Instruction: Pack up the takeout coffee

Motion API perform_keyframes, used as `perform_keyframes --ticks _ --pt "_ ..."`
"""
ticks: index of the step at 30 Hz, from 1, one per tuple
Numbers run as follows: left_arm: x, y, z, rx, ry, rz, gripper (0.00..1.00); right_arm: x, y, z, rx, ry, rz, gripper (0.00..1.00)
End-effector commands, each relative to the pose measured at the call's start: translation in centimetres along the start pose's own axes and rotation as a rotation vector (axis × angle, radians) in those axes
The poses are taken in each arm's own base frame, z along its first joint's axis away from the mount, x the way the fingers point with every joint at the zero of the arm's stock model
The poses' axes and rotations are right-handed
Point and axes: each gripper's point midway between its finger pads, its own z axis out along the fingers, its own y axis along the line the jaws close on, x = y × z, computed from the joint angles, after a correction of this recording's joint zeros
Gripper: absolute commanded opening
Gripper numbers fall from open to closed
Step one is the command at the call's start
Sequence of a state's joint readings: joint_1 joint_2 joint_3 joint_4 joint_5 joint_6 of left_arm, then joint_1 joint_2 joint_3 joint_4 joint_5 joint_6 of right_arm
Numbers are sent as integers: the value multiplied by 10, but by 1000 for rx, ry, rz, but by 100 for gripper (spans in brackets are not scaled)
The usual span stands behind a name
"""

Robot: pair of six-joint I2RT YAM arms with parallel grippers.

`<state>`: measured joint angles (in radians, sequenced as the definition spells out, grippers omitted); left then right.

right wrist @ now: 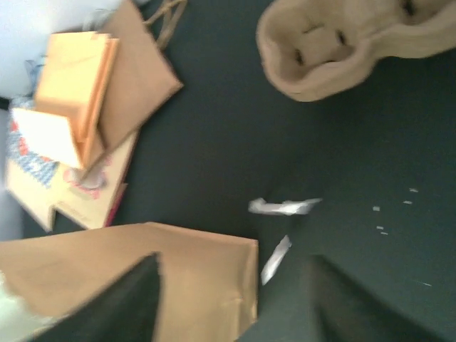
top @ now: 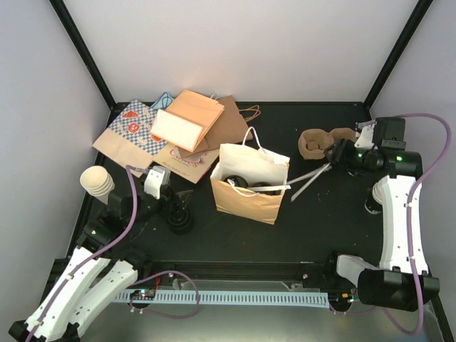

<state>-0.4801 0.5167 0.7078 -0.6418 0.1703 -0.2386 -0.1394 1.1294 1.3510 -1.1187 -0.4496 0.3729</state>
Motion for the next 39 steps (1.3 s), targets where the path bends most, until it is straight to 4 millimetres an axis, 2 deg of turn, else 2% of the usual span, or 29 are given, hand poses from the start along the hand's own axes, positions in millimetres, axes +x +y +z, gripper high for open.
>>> perform_keyframes --ticks 1,4,6,10,13,16,18,19,22,30,36,39 --pt "-9 -6 -4 23 -38 23 99 -12 -25 -8 161 -81 -24 77" --pt "-9 -7 -4 30 -36 23 99 -16 -33 -19 235 -123 -57 77" --pt "-8 -7 -3 33 -31 23 99 -13 -30 -17 251 -111 -92 73" --pt "-7 -8 -1 38 -22 25 99 8 -22 16 265 1 -163 70" --pt "-7 -8 -1 36 -23 25 99 30 -27 44 288 84 -150 67" --pt "-8 -7 -3 32 -29 24 99 51 -43 65 294 104 -18 60" --pt "-8 -7 -4 31 -34 24 99 64 -54 79 276 74 86 60" --pt "-9 -7 -4 31 -35 24 99 79 -67 89 291 81 126 62" --pt "-8 -7 -4 31 -34 24 99 93 -95 100 386 67 207 62" --pt "-9 -7 -6 32 -43 25 99 103 -138 122 589 68 287 62" --pt "-9 -7 -6 31 -47 25 99 112 -155 137 633 49 362 63" --pt "-9 -7 -6 31 -45 24 99 115 -161 146 662 65 382 61"
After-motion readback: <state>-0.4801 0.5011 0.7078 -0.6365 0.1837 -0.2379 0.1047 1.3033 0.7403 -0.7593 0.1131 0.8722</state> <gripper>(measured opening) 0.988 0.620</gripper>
